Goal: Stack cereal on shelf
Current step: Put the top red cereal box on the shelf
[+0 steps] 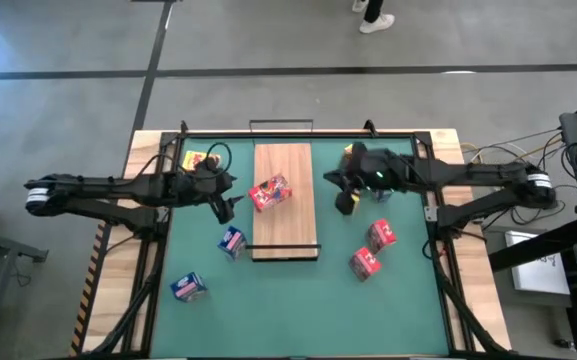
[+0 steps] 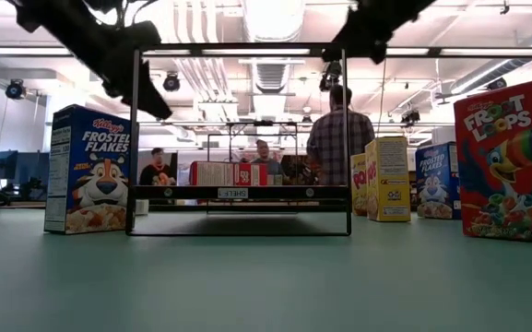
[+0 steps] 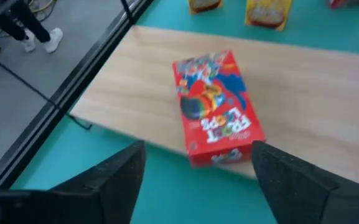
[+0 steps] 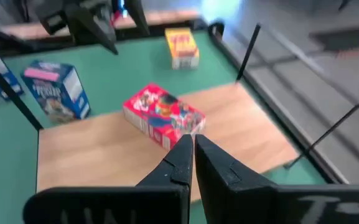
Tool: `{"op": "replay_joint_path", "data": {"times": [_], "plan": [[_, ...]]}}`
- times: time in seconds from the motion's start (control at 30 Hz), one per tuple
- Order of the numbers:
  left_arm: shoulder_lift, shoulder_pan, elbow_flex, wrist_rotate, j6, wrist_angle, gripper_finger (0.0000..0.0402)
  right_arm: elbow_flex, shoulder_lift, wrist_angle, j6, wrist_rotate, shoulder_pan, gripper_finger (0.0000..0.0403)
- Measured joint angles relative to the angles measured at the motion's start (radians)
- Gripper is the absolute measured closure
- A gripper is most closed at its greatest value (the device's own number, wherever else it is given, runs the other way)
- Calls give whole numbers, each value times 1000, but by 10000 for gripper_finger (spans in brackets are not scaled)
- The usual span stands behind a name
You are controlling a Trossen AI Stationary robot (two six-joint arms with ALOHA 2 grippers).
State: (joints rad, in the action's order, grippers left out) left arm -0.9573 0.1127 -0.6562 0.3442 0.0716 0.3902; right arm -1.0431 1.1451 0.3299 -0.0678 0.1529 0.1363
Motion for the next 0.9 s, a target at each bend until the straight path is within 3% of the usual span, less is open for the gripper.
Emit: {"op": "replay_joint_path", "data": {"times": [0.3, 0.57, 0.9], "plan": [[-71, 43, 38, -20, -40, 0, 267, -265, 304, 149, 19, -261, 179, 394], [-144, 49, 35, -23, -85, -6, 387, -414, 515, 199, 65, -289, 258, 394], [-240, 66, 32, -139, -106, -128, 401, -451, 620, 205, 74, -292, 277, 394]]}}
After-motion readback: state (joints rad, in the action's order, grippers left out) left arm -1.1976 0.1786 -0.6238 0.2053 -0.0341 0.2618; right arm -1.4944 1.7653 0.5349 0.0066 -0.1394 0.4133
